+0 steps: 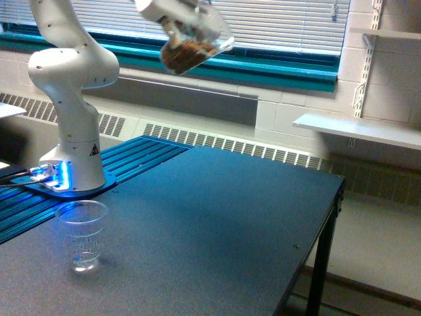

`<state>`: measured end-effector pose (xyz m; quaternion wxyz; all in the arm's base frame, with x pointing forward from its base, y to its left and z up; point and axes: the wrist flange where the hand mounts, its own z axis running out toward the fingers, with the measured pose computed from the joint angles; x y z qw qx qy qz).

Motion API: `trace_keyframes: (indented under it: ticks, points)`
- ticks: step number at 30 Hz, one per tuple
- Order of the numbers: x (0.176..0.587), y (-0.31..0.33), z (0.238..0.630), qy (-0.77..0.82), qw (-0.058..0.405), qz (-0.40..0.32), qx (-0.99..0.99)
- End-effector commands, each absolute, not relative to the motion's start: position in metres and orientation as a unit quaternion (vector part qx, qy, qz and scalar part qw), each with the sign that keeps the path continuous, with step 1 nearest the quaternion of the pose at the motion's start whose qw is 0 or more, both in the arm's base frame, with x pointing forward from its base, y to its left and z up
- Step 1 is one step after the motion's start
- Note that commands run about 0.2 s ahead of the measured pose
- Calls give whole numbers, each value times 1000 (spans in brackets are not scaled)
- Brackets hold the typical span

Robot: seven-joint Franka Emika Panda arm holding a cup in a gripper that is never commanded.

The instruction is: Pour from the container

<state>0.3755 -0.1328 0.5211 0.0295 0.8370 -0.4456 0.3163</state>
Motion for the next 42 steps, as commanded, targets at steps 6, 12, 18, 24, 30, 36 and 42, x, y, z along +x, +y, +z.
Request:
trace_keyframes:
  ticks: [6, 12, 18, 24, 30, 36, 42]
  points:
    - [330, -181, 497, -510, 43, 294, 807]
    - [315, -209, 482, -547, 46, 271, 791]
    - [304, -233, 463, -578, 47, 247, 777]
    - [299, -248, 440, -600, 42, 222, 768]
    - [296, -252, 425, -612, 30, 209, 762]
    - [287, -253, 413, -622, 25, 201, 756]
    - [273, -252, 402, -637, 24, 190, 747]
